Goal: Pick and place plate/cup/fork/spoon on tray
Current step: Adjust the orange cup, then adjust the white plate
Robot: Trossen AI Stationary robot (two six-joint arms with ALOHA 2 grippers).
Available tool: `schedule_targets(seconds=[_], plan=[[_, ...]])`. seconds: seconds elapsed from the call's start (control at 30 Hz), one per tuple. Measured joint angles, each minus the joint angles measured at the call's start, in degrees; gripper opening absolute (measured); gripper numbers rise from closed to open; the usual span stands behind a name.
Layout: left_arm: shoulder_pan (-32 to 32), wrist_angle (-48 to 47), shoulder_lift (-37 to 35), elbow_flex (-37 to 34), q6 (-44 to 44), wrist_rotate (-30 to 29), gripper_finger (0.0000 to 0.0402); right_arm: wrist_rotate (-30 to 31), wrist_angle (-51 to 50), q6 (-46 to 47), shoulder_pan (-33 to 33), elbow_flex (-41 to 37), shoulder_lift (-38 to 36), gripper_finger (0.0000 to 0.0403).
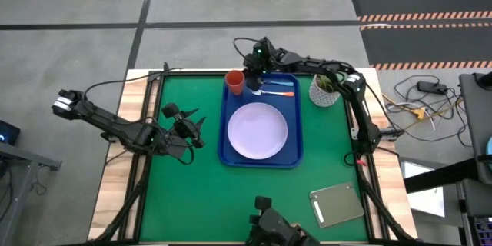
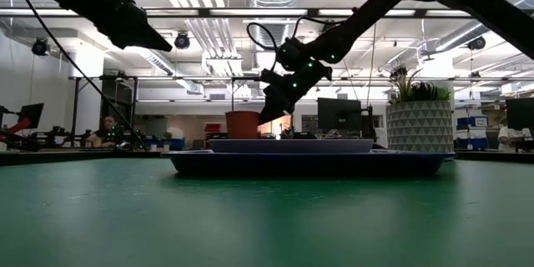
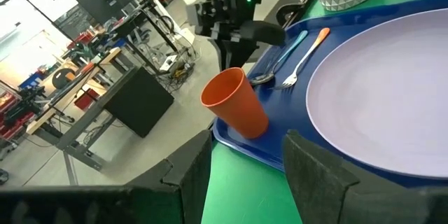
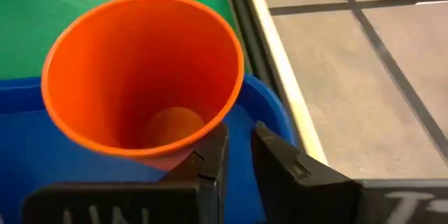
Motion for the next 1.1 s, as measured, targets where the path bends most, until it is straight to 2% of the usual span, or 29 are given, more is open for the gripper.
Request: schedule_targets(seconds=[0.23, 0.43, 0.63, 0.73, 0.87, 0.97, 1.1], plan=[[-0.01, 0.0, 0.0, 0.0, 0.0, 0.0, 0.0155, -0.63, -2.85, -0.64, 1.76, 0.0, -0.02, 0.0053], [-0.01, 0.0, 0.0, 0.0, 0.01, 0.0, 0.0155, 1.46, -5.12, -1.29, 2.85, 0.0, -0.48, 0.0053], [-0.02, 0.94, 0.0, 0.74, 0.98, 0.81, 0.0155, 1.45, -12.97, 0.31, 2.73, -0.28, -5.76, 0.0053], [0.08, 3.25, -0.46, 3.29, 5.16, 4.81, 0.0154, 1.1, -13.41, 0.96, 3.57, -3.54, -9.49, 0.0053], [1.12, 5.73, -2.22, 6.29, 10.8, 15.85, 0.0133, 1.09, -9.25, 1.23, 5.27, -11.04, -15.54, 0.0053], [2.87, 8.14, -4.42, 6.43, 13.4, 21.89, 0.0107, 1.09, -4.18, 1.41, 6.56, -17.27, -20.69, 0.0053], [5.87, 8.13, -6.86, 5.3, 13.32, 23.47, 0.0065, 1.11, 4.55, 2.89, 8.64, -25.57, -26.2, 0.0053]])
